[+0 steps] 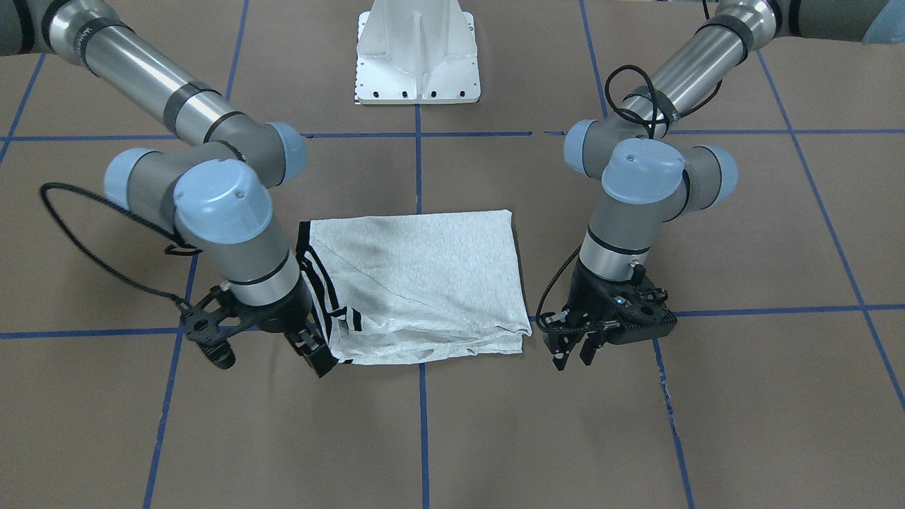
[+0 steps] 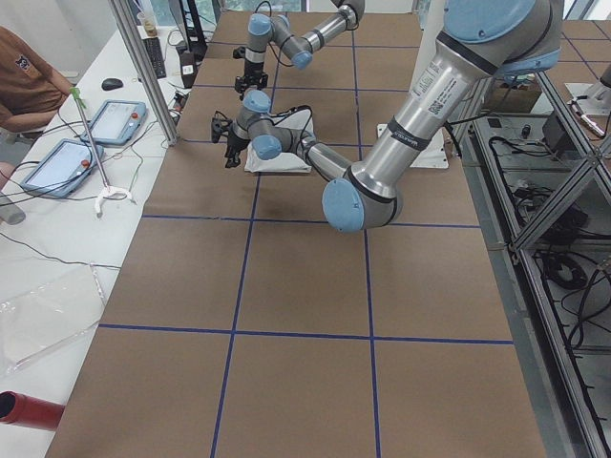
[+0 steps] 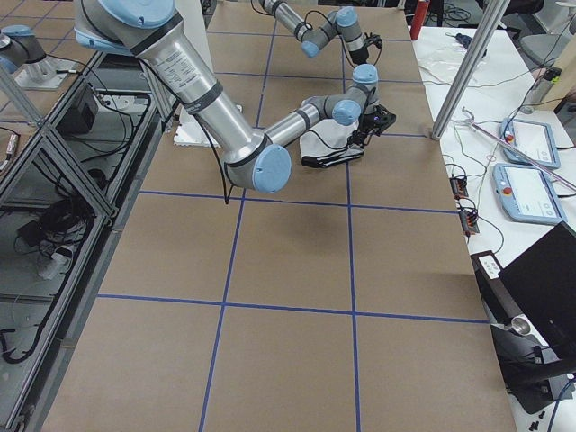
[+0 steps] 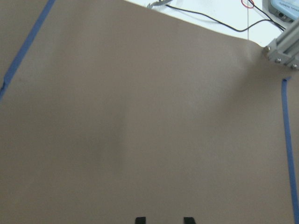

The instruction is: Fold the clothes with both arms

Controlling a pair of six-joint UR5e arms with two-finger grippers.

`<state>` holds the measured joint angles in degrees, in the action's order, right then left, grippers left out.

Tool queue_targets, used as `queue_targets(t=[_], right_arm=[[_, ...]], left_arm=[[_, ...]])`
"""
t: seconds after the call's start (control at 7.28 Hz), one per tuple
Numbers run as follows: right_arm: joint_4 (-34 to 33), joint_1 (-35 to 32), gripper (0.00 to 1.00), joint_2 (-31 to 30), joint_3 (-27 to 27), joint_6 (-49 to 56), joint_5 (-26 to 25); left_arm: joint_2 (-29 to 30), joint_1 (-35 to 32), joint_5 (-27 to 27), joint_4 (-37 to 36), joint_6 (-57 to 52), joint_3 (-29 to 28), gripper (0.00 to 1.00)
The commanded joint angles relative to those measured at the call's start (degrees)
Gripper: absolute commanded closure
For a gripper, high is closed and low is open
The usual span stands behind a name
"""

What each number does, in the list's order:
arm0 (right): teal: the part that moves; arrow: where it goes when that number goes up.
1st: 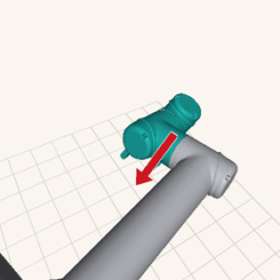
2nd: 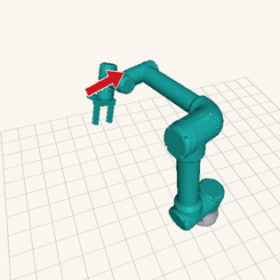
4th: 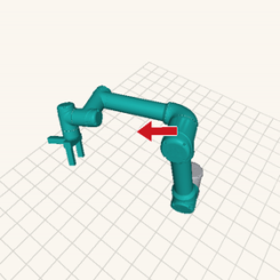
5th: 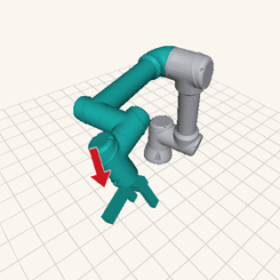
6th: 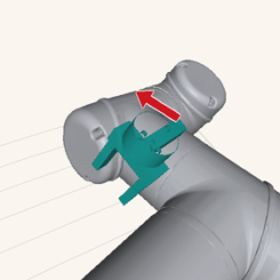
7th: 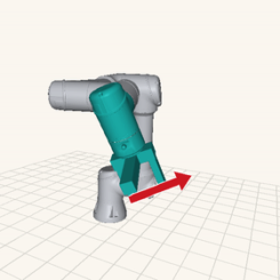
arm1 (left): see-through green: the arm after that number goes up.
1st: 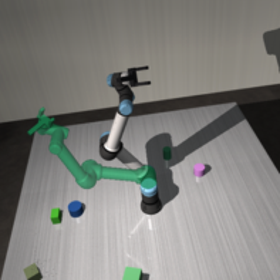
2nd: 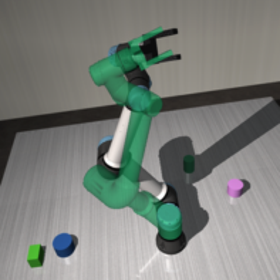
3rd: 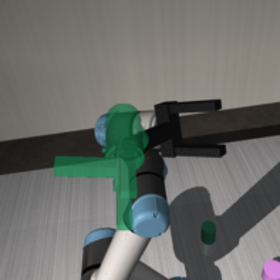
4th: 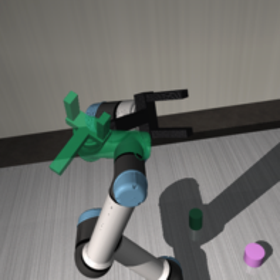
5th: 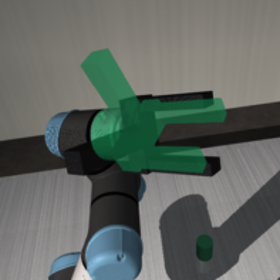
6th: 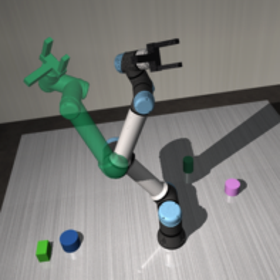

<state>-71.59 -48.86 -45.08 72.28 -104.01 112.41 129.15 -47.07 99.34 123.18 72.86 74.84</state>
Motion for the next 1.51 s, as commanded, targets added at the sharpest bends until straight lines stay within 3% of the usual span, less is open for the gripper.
queue_targets(t=[0.0, 0.14, 0.41, 0.69, 0.82, 0.96, 1.1, 1.37], right_arm=[[0.13, -3.08, 0.0, -1.05, -1.44, 8.44, 2.11], [0.22, -4.65, 0.0, -3.41, -1.0, 12.47, 3.68], [-0.39, -12.45, 0.0, -10.94, 2.57, 28.32, 13.31], [-0.57, -20.37, 0.0, -17.21, 4.62, 44.8, 21.77], [-3.09, -19.53, 0.0, -16.62, 6.28, 44.6, 21.19], [-4.25, -17.26, 0.46, -16.62, 9.0, 40.68, 20.66], [-4.18, -12.71, 0.99, -16.35, 12.15, 32.03, 18.14], [-4.09, -2.79, 1.0, -14.95, 17.27, 21.37, 12.77]], left_arm=[[-0.3, -1.01, 1.02, 2.15, -2.18, -0.83, 0.46], [-0.56, -2.31, 5.29, 2.24, -6.19, -0.57, 0.46], [-6.33, -7.83, 17.67, 1.81, -16.72, 4.85, 0.46], [-11.44, -11.89, 21.76, 1.28, -25.89, 8.55, 0.46], [-12.51, -12.08, 21.95, 1.19, -26.27, 9.27, 0.46], [-14.08, -12.08, 22.03, 1.19, -26.45, 10.58, 0.46], [-15.49, -12.43, 23.17, 1.19, -26.45, 12.33, 0.46], [-17.17, -13.31, 25.2, 1.19, -26.45, 14.1, 0.46]])
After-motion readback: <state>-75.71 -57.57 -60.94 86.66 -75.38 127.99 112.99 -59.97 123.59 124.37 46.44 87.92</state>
